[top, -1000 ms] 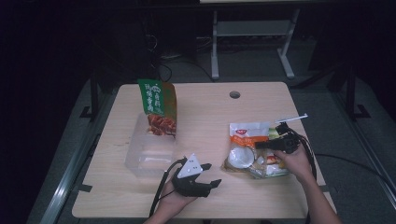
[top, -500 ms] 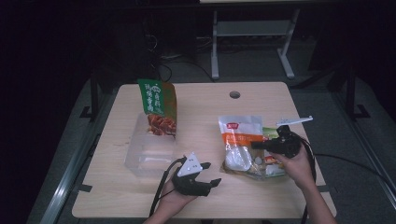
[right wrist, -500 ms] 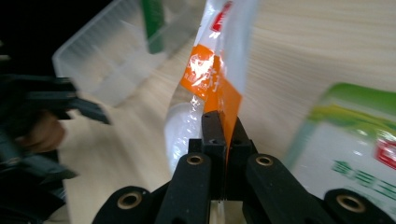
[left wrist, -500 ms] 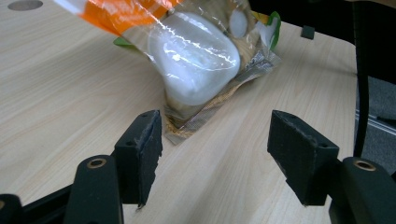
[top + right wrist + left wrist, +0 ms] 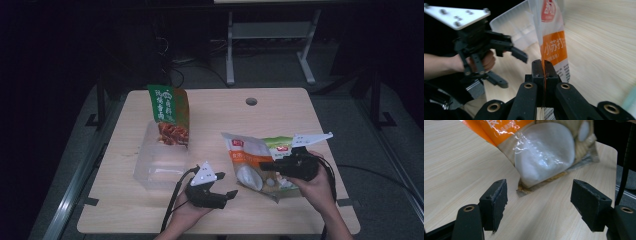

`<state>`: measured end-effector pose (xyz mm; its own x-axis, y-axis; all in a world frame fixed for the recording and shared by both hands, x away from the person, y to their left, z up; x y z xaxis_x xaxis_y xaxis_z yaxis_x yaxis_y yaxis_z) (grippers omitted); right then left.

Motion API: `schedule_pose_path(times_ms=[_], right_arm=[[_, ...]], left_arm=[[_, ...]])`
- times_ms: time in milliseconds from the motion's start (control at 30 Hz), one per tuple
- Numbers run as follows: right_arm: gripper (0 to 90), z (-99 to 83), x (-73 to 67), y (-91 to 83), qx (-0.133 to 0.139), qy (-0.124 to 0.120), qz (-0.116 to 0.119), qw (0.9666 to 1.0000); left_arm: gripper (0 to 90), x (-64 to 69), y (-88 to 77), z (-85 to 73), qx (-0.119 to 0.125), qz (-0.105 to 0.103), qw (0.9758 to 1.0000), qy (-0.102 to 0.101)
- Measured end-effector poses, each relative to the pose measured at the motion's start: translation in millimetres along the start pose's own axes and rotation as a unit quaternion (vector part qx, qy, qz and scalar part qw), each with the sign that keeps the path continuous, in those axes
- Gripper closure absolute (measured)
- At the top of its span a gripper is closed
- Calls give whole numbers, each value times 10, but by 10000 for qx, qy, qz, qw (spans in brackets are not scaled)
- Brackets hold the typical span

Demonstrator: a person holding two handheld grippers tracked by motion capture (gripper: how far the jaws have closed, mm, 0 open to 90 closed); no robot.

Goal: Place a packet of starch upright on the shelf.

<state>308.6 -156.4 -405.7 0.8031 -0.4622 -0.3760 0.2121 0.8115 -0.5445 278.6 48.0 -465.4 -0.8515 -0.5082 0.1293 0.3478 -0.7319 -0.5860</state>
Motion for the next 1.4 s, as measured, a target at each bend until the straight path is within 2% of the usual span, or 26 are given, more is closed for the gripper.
schedule_pose_path(times_ms=[167, 267, 300, 400, 467, 500, 533, 567, 600, 633, 700, 733, 767, 867, 900, 933, 967, 1033, 1067, 1100, 1233, 1267, 1400], right_arm=[[898, 10, -70, 10, 0, -138, 128, 9998], [898, 26, -130, 17, 86, -199, 381, 9990], [898, 26, -130, 17, 86, -199, 381, 9990], [898, 44, -222, 42, 60, -337, 645, 9973], [898, 45, -243, 56, 35, -377, 699, 9968], [898, 48, -263, 73, 15, -405, 738, 9965], [897, 49, -286, 109, -38, -469, 750, 9961], [897, 49, -286, 109, -38, -469, 750, 9961], [897, 44, -298, 155, -110, -497, 736, 9960], [897, 44, -298, 155, -110, -497, 736, 9960], [897, 42, -287, 164, -99, -454, 733, 9962], [897, 41, -255, 164, -29, -404, 709, 9967], [897, 39, -242, 168, 2, -393, 707, 9967], [896, 34, -209, 202, 59, -323, 689, 9971], [896, 34, -209, 202, 59, -323, 689, 9971], [895, 31, -184, 236, 10, -343, 508, 9981], [895, 31, -184, 236, 10, -343, 508, 9981], [891, 15, -133, 266, -2, -314, 353, 9989], [891, 15, -133, 266, -2, -314, 353, 9989], [884, -18, -92, 287, -105, -309, 193, 9993], [870, -57, -67, 313, -255, -355, 39, 9990], [863, -77, -65, 330, -377, -367, -37, 9986], [838, -83, -63, 349, -428, -387, -92, 9983]], left_arm=[[278, -30, 13, -2, -15, -58, 9999, -119], [278, -47, 25, -3, -26, -108, 9997, -233], [281, -47, 25, -3, -26, -108, 9997, -233], [309, -59, 51, 12, 13, -248, 9989, -401], [325, -59, 56, 12, 14, -317, 9985, -455], [360, -57, 56, 12, 13, -413, 9981, -462], [478, -42, 40, 20, 71, -593, 9971, -482], [576, -42, 40, 20, 71, -593, 9971, -482], [650, -23, 24, 32, 134, -582, 9969, -512], [650, -18, 24, 37, 175, -509, 9973, -504], [786, -42, -15, 32, 204, -506, 9974, -464], [849, -50, -44, 47, 298, -441, 9974, -493], [866, -55, -56, 54, 296, -346, 9982, -403], [882, -48, -65, 53, 265, -121, 9990, -347], [884, -48, -65, 53, 265, -121, 9990, -347], [886, -46, -63, 46, 245, -17, 9991, -340], [886, -46, -63, 46, 245, -17, 9991, -340], [887, -58, -72, 44, 228, 193, 9990, -319], [887, -58, -72, 44, 228, 193, 9990, -319], [888, -83, -76, 36, 194, 275, 9990, -301], [890, -111, -71, 19, 155, 317, 9988, -328], [890, -114, -59, 4, 113, 330, 9988, -343], [889, -110, -39, -8, 79, 349, 9989, -301]])
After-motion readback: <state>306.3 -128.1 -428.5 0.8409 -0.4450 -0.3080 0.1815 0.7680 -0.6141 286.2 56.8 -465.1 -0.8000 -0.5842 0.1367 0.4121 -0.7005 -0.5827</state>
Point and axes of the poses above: each handheld gripper's, and its own axes: y roughly forward along the jaws, z roughly out of its top, x roughly to its right, the point moved 6 cm from there along y, roughly forward along the jaws, and after that the axes turned 6 degrees about -x, right-handed, at the moved point
